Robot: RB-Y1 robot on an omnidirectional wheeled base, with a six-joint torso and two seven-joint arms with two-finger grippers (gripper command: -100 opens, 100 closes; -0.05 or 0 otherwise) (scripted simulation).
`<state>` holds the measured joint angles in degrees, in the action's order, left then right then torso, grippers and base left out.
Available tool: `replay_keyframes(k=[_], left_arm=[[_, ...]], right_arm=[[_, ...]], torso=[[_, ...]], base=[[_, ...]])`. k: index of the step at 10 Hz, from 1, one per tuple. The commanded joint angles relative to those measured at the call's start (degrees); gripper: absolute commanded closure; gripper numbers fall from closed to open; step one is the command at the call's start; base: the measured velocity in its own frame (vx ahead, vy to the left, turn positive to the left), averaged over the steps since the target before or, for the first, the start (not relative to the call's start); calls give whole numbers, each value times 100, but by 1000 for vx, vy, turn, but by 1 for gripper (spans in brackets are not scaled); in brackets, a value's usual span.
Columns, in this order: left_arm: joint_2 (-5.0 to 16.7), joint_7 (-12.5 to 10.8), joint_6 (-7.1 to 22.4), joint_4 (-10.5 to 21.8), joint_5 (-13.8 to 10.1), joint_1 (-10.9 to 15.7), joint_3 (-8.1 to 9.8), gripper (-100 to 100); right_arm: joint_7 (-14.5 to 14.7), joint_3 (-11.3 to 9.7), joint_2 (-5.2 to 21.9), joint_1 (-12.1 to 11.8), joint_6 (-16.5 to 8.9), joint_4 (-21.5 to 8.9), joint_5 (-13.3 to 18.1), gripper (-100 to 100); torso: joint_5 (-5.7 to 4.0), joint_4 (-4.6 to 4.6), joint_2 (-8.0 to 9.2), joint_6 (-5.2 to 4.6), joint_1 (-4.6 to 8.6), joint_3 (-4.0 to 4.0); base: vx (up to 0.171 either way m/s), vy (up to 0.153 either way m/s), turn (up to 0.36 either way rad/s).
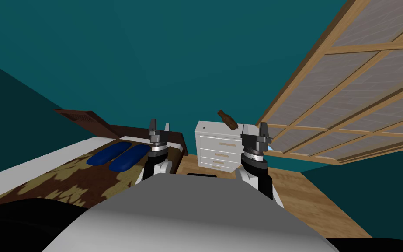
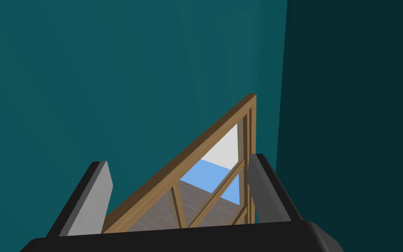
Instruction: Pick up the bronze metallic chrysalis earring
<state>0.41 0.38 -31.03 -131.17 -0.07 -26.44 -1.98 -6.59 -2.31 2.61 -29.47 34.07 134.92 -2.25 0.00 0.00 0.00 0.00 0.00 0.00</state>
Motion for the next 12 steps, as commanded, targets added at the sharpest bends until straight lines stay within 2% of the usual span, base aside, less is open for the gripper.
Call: replay_keyframes(k=[1,4,5,6,7,8,9,10,11,12], left_arm=[[166,-7,129,53,-35,116,-17,-100],[552,-19,633,266,-182,560,-88,-100],[552,-19,654,266,-182,560,-88,-100],[684,-19,855,371,-254,769,-122,-100],[684,-19,910,371,-254,769,-122,-100],[815,-13,1152,492,-338,1004,-162,-100],[815,-13,1202,492,-338,1004,-162,-100],[944,-1,1388,628,-433,1242,-206,-100],[944,-1,1528,628,-433,1262,-206,-100],[1073,19,1690,780,-539,1514,-256,-100]], right_arm=[[0,0,0,0,0,0,0,0],[0,0,0,0,0,0,0,0],[0,0,0,0,0,0,0,0],[0,0,0,0,0,0,0,0],[0,0,0,0,0,0,0,0],[0,0,0,0,0,0,0,0],[0,0,0,0,0,0,0,0],[0,0,0,0,0,0,0,0],[0,0,0,0,0,0,0,0],[0,0,0,0,0,0,0,0]], torso=[[0,0,0,0,0,0],[2,2,-8,0,-11,4],[4,2,-8,-1,-17,5],[4,1,-6,0,-16,4],[3,2,-8,-1,-12,5],[2,2,-7,0,-7,4],[2,2,-8,0,-8,5],[2,2,-7,0,-7,4],[2,2,-9,-1,-8,6],[2,2,-8,0,-7,5]], base=[[7,11,-3],[14,30,-11],[10,39,-11],[15,26,-7],[13,15,-6],[14,18,-8],[11,17,-8],[16,21,-11],[13,19,-10],[14,24,-11]])
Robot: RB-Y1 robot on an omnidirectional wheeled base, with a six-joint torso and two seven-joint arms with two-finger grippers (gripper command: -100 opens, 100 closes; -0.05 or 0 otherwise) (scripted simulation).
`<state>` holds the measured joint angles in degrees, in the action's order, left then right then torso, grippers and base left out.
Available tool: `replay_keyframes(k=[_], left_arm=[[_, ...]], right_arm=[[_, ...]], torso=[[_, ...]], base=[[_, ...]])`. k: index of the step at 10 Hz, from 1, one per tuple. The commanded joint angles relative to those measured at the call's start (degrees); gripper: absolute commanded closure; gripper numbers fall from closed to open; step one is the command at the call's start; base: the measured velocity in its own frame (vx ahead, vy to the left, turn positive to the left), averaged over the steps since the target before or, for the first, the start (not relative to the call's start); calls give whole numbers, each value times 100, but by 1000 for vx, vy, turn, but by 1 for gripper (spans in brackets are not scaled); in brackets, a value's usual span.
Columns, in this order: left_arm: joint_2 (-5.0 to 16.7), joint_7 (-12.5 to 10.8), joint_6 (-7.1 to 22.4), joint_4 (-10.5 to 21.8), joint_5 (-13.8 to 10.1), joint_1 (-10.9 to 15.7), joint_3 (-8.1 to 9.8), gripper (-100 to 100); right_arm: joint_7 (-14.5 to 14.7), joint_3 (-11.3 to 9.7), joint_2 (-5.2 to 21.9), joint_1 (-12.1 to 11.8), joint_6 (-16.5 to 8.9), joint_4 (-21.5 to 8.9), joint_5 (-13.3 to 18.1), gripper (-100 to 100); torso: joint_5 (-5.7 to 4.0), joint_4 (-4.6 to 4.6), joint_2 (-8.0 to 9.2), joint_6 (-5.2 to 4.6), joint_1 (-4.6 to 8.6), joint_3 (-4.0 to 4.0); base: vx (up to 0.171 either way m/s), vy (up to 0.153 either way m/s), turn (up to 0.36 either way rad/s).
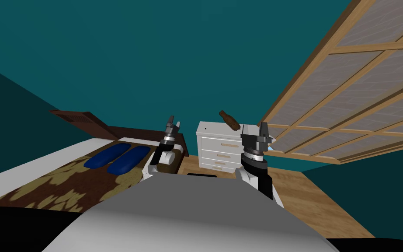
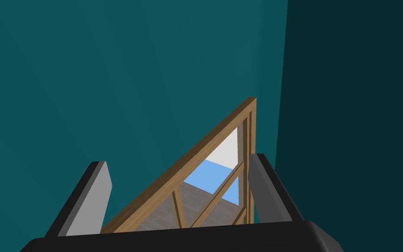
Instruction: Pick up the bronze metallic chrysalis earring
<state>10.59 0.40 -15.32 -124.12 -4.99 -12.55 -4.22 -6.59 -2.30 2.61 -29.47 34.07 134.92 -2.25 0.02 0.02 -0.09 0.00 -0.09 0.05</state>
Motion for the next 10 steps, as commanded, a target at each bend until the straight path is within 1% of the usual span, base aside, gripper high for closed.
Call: replay_keyframes(k=[1,2,3,4,5,6,7,8,9,10], left_arm=[[55,16,286,75,-48,152,-32,-100],[184,45,467,241,-164,391,-85,-100],[184,45,653,241,-164,450,-85,-100],[312,83,854,421,-290,668,-141,-100],[312,83,1006,421,-290,767,-141,-100],[312,83,1102,421,-290,767,-141,-100],[440,132,1281,615,-424,1040,-199,-100],[440,132,1475,615,-424,1100,-199,-100],[440,132,1529,615,-424,1100,-199,-100],[566,192,1748,820,-566,1349,-260,-100]], right_arm=[[0,0,0,0,0,0,0,0],[0,0,0,0,0,0,0,0],[0,0,0,0,0,0,0,0],[0,0,0,0,0,0,0,0],[0,0,0,0,0,0,0,0],[0,0,0,0,0,0,0,0],[0,0,0,0,0,0,0,0],[0,0,0,0,0,0,0,0],[0,0,0,0,0,0,0,0],[0,0,0,0,0,0,0,0]], torso=[[0,0,0,0,0,0],[0,0,1,1,2,0],[0,0,0,0,2,0],[-1,0,1,1,5,-1],[-1,1,-2,0,4,1],[-1,1,-1,1,4,1],[-1,0,3,2,7,-1],[-1,0,1,0,7,-1],[-1,0,2,1,7,-1],[-1,-1,5,2,8,-3]], base=[[14,20,-10],[14,15,-12],[13,13,-8],[18,14,-11],[17,14,-10],[9,8,-1],[15,9,-9],[13,11,-10],[5,5,-2],[10,8,-9]])
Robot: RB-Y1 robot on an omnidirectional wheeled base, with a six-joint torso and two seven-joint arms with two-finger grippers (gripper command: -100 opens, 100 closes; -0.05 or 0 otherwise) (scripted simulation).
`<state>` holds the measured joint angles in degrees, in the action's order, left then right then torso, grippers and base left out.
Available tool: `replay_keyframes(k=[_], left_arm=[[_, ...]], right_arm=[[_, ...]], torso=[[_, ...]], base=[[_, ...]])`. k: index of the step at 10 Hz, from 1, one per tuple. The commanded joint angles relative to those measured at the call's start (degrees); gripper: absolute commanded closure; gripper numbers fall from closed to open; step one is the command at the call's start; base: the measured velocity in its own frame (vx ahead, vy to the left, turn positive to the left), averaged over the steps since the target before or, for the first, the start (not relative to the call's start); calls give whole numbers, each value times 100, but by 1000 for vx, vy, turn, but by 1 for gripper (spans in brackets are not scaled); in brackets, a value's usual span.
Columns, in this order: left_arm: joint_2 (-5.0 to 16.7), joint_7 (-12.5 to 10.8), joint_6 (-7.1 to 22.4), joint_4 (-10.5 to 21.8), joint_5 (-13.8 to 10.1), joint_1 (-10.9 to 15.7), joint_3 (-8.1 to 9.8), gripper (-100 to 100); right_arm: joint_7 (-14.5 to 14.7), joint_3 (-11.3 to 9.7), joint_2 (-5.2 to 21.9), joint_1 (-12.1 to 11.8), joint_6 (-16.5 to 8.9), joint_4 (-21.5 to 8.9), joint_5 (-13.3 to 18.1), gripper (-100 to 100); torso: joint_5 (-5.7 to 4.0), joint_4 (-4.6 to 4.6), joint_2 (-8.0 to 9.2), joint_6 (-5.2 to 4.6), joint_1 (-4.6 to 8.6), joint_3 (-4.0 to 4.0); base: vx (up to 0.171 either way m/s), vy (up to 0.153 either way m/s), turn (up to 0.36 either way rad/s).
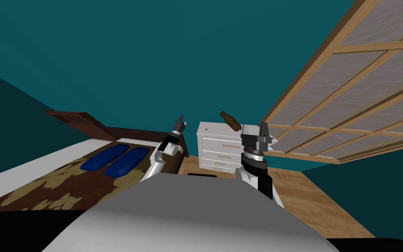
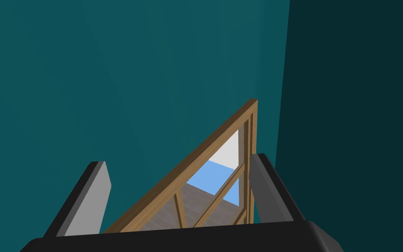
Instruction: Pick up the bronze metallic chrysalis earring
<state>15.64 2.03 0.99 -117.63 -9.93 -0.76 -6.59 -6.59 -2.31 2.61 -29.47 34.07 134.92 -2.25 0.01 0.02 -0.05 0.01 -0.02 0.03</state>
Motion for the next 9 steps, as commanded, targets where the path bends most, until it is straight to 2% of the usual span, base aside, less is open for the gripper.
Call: replay_keyframes(k=[1,2,3,4,5,6,7,8,9], left_arm=[[61,29,286,170,-71,267,-22,-100],[61,29,342,170,-71,267,-22,-100],[186,102,554,386,-221,517,-84,-100],[186,102,706,386,-221,626,-84,-100],[186,102,798,386,-221,626,-84,-100],[308,188,1012,611,-377,886,-147,-100],[308,188,1173,611,-377,994,-147,-100],[308,188,1264,611,-377,994,-147,-100],[429,288,1453,844,-538,1242,-209,-100]], right_arm=[[0,0,0,0,0,0,0,0],[0,0,0,0,0,0,0,0],[0,0,0,0,0,0,0,0],[0,0,0,0,0,0,0,0],[0,0,0,0,0,0,0,0],[0,0,0,0,0,0,0,0],[0,0,0,0,0,0,0,0],[0,0,0,0,0,0,0,0],[0,0,0,0,0,0,0,0]], torso=[[0,0,0,0,0,0],[0,0,-1,0,0,1],[0,0,1,1,2,0],[0,1,-2,0,2,1],[0,1,-3,0,2,2],[0,0,1,1,3,0],[0,0,-1,0,3,1],[0,1,-1,1,3,1],[0,0,1,1,3,0]], base=[[12,9,-9],[8,3,-2],[14,3,-8],[16,5,-7],[8,3,-1],[12,2,-6],[13,2,-9],[7,0,-1],[12,-4,-5]])
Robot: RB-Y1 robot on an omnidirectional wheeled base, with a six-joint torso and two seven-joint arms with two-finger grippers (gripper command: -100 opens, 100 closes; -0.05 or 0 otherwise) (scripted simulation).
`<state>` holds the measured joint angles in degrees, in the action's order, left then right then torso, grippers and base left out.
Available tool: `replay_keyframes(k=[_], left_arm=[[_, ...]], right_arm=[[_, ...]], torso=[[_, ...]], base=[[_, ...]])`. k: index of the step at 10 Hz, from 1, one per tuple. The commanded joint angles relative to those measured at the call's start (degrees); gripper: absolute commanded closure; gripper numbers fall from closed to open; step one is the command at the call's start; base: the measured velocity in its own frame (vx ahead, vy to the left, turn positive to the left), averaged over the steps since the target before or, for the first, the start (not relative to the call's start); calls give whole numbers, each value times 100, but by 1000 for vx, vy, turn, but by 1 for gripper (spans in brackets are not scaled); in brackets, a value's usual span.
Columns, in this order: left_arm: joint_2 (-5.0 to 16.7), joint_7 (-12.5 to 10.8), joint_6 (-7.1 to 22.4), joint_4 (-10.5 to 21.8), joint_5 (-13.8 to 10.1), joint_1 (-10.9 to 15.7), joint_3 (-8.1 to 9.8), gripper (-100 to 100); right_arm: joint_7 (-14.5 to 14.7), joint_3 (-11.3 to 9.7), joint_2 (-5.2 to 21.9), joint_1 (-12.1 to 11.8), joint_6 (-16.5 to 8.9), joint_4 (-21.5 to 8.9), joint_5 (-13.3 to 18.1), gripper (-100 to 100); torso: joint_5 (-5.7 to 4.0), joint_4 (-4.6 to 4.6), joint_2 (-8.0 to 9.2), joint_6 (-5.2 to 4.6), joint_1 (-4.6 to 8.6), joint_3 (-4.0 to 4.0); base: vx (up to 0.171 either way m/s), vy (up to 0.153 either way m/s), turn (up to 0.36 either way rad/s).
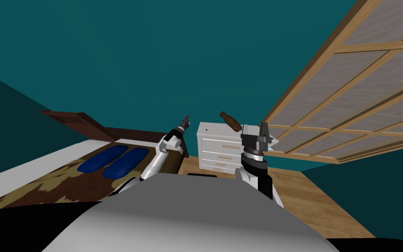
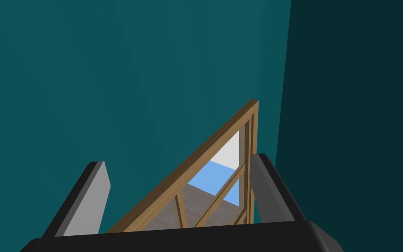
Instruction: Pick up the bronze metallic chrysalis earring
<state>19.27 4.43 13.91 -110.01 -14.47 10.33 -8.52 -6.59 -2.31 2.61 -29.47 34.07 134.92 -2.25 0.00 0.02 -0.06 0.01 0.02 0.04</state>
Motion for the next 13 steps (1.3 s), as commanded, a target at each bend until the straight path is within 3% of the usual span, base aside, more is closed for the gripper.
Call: replay_keyframes(k=[1,2,3,5,6,8,9,11,12,13], left_arm=[[66,48,286,82,-84,262,-16,-100],[66,48,434,82,-84,262,-16,-100],[183,162,596,322,-250,529,-79,-100],[183,162,912,322,-250,643,-79,-100],[296,289,1071,569,-421,920,-140,-100],[296,289,1390,569,-421,1027,-140,-100],[405,429,1557,820,-594,1263,-202,-100],[405,429,1872,820,-594,1410,-202,-100],[511,584,2067,1069,-770,1655,-262,-100],[511,584,2238,1077,-770,1790,-262,-100]], right_arm=[[0,0,0,0,0,0,0,0],[0,0,0,0,0,0,0,0],[0,0,0,0,0,0,0,0],[0,0,0,0,0,0,0,0],[0,0,0,0,0,0,0,0],[0,0,0,0,0,0,0,0],[0,0,0,0,0,0,0,0],[0,0,0,0,0,0,0,0],[0,0,0,0,0,0,0,0],[0,0,0,0,0,0,0,0]], torso=[[0,0,0,0,0,0],[0,0,0,0,0,0],[0,0,2,1,0,-1],[0,0,1,1,1,-1],[0,0,2,1,1,-1],[-1,0,1,1,3,0],[0,0,3,2,1,-2],[-1,0,0,1,5,0],[0,0,3,2,3,-1],[-1,0,1,1,4,-1]], base=[[13,-3,-6],[8,0,-2],[11,-3,-6],[10,-4,-2],[13,-7,-6],[10,-7,-2],[10,-13,-3],[12,-10,-1],[12,-13,-2],[12,-14,0]])
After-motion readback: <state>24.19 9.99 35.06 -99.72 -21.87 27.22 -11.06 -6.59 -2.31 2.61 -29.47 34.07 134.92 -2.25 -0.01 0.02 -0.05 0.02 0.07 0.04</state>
